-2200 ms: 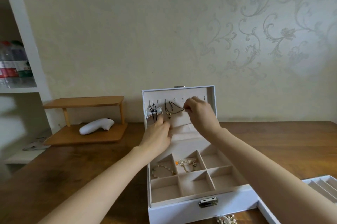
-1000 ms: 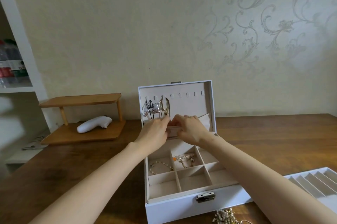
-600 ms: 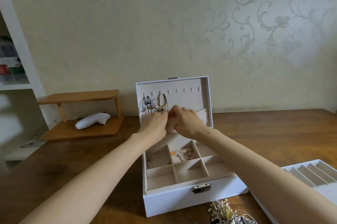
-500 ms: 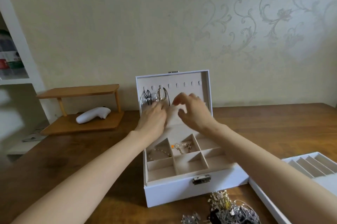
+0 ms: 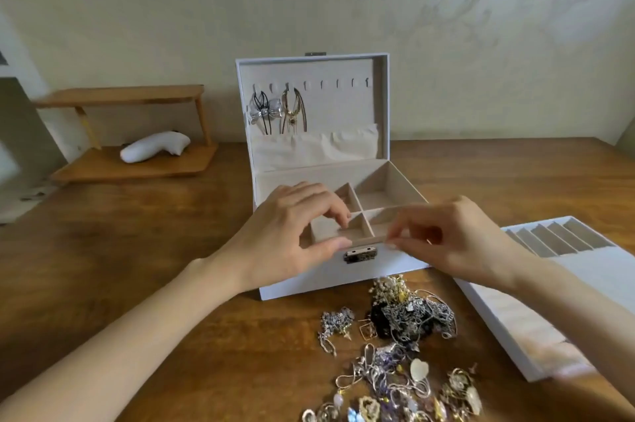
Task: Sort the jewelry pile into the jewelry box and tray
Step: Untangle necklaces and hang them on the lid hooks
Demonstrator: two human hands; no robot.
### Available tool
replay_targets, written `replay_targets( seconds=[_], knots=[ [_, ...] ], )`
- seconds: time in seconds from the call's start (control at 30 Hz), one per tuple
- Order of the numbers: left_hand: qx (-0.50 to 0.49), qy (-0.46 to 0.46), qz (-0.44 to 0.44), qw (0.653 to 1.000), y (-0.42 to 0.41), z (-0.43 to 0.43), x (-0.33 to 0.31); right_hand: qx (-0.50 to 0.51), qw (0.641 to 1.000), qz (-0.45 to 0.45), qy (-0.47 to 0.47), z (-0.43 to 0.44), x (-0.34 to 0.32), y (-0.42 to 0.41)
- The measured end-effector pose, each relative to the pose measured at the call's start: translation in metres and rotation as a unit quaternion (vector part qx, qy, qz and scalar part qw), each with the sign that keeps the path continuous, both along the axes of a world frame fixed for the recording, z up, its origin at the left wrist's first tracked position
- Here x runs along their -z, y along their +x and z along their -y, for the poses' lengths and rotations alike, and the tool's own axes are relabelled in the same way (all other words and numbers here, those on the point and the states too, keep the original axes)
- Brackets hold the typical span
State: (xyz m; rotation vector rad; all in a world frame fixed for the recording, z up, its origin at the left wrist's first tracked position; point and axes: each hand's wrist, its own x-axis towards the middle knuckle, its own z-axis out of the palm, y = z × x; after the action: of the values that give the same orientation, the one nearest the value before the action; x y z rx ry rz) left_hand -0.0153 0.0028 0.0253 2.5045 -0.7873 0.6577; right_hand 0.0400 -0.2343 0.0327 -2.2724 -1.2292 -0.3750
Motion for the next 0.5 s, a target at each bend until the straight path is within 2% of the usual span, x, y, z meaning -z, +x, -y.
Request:
replay_targets(
  seconds=[0.1,0.17,0.27,0.4,0.5],
  knots=[
    [0.004,0.020,-0.013,1.000,-0.006,0.003,0.010,0.093,0.983,0.075,-0.137,-0.001,0.009,-0.010],
    [0.001,0.046,-0.021,0.999,-0.008,0.006,0.018,0.145,0.970,0.045,-0.191,-0.006,0.015,-0.018],
    [-0.004,0.068,-0.038,0.997,-0.011,0.007,0.024,0.172,0.954,0.033,-0.242,-0.015,0.024,-0.027],
    [-0.005,0.050,-0.052,0.997,-0.010,0.007,0.025,0.147,0.967,-0.046,-0.202,-0.017,0.025,-0.025],
    [-0.001,0.019,-0.034,0.999,-0.008,0.010,0.024,0.100,0.975,-0.174,-0.101,-0.007,0.010,-0.021]
  ],
)
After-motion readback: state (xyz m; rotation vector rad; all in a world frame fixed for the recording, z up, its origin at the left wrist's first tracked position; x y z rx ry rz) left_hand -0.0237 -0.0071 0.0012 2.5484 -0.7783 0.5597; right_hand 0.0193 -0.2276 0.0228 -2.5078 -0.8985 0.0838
